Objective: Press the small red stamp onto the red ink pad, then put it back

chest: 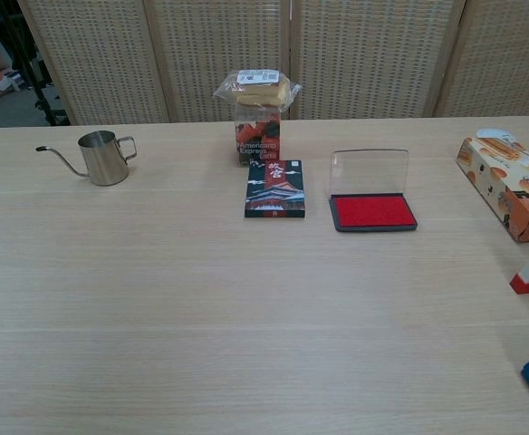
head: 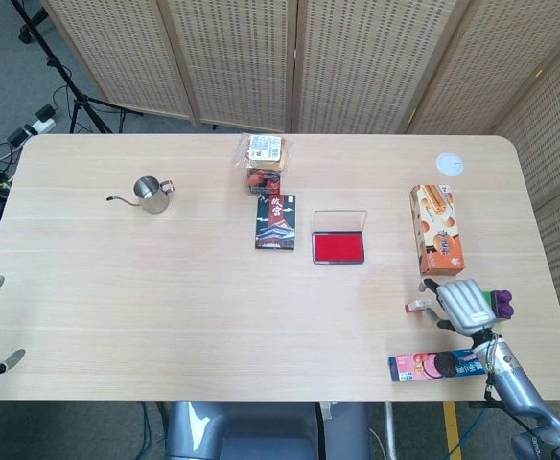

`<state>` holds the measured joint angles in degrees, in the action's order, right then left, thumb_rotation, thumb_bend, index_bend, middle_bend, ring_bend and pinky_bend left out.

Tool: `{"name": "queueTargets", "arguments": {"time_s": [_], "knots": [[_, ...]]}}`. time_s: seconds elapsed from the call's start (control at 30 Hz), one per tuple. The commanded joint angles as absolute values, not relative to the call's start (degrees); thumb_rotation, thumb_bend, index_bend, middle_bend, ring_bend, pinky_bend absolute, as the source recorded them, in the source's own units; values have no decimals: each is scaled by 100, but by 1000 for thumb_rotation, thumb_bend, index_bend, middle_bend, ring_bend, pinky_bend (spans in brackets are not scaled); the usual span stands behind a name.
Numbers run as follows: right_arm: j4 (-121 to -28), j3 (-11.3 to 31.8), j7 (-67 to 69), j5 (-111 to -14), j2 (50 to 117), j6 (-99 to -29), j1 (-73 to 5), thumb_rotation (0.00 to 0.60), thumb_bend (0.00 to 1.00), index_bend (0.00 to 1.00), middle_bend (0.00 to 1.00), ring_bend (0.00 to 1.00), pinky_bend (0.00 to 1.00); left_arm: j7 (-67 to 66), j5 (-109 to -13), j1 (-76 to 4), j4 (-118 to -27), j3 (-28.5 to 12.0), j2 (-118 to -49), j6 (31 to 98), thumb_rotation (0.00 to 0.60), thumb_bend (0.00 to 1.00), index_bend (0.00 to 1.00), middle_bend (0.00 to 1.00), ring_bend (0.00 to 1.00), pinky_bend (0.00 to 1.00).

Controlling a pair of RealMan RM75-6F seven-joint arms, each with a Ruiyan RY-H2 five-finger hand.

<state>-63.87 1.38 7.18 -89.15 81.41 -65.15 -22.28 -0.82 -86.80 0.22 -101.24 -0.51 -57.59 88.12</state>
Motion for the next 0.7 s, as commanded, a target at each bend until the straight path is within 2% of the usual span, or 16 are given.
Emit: {"name": "queueTargets", "arguments": {"time_s": [0.03, 0.7], "knots": [[-6347, 120, 737, -8931, 8172, -6517, -2250, 600, 388, 386, 922, 987, 1000, -87, -8687, 19, -10126, -45, -5762, 8804, 600, 5, 0, 0, 0, 0], [-6090, 22, 831, -8893, 8344, -6306, -2400, 600, 399, 423, 922, 987, 1000, -43, -8689, 19, -10110, -44, -5749, 8811, 600, 6, 0, 0, 0, 0]]}}
